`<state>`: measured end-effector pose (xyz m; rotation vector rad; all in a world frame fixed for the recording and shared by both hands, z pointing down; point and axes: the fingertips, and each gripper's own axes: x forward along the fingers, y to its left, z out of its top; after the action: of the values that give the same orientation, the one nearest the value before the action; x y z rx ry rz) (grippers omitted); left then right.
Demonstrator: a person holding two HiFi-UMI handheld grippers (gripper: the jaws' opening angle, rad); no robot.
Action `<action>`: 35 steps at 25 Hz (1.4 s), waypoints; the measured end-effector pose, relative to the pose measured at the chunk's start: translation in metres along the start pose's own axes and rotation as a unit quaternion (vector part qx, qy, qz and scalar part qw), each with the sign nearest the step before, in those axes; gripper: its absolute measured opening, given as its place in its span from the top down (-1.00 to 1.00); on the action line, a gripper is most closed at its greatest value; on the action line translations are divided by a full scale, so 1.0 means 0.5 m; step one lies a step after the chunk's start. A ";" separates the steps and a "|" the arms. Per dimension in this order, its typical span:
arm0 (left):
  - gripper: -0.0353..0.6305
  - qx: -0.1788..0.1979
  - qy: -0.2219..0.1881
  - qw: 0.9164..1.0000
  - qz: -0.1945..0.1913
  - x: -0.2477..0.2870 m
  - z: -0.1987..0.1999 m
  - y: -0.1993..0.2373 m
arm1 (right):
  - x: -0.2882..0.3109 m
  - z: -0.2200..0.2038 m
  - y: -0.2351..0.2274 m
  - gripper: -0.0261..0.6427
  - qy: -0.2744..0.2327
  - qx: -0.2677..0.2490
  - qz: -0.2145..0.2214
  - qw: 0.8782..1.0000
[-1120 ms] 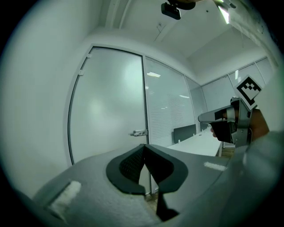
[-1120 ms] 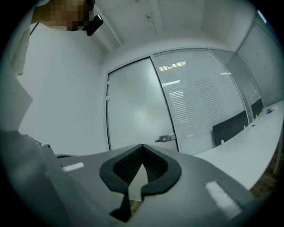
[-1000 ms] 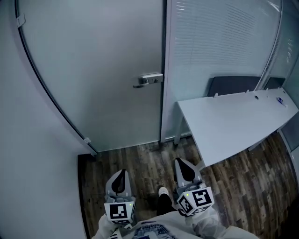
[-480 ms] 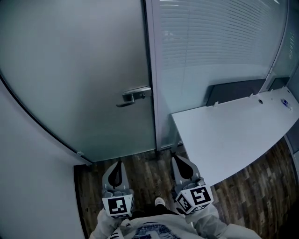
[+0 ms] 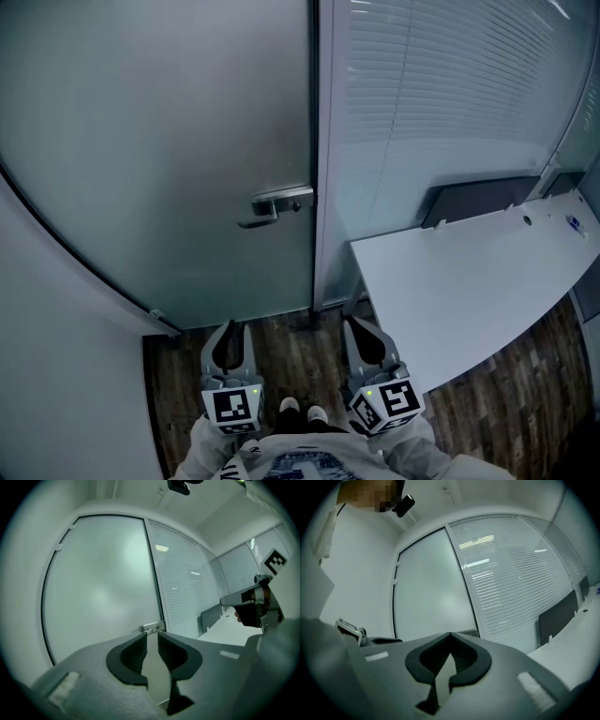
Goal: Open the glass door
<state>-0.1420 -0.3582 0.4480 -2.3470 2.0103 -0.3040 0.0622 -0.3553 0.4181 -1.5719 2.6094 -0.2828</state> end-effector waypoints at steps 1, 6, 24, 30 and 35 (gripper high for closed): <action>0.66 0.005 0.007 1.000 -0.005 0.011 -0.006 0.004 | 0.007 0.001 0.001 0.91 0.001 0.000 -0.003 1.000; 0.39 0.064 0.029 0.997 -0.024 0.081 -0.026 0.025 | 0.036 0.006 0.000 0.91 0.003 -0.005 -0.018 1.000; 0.22 0.425 0.011 0.903 -0.059 0.441 -0.091 0.022 | 0.047 -0.018 -0.063 0.91 0.026 -0.011 -0.094 0.995; 0.23 0.488 0.028 0.871 -0.055 0.529 -0.114 0.022 | 0.038 -0.018 -0.073 0.91 0.032 -0.011 -0.109 0.993; 0.23 0.520 0.054 0.851 -0.052 0.587 -0.144 0.035 | 0.041 -0.023 -0.069 0.90 0.037 -0.014 -0.111 0.993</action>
<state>-0.1296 -0.6423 0.5525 -1.6984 1.1851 -1.1858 0.0809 -0.3877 0.4368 -1.9007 2.5007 -0.3275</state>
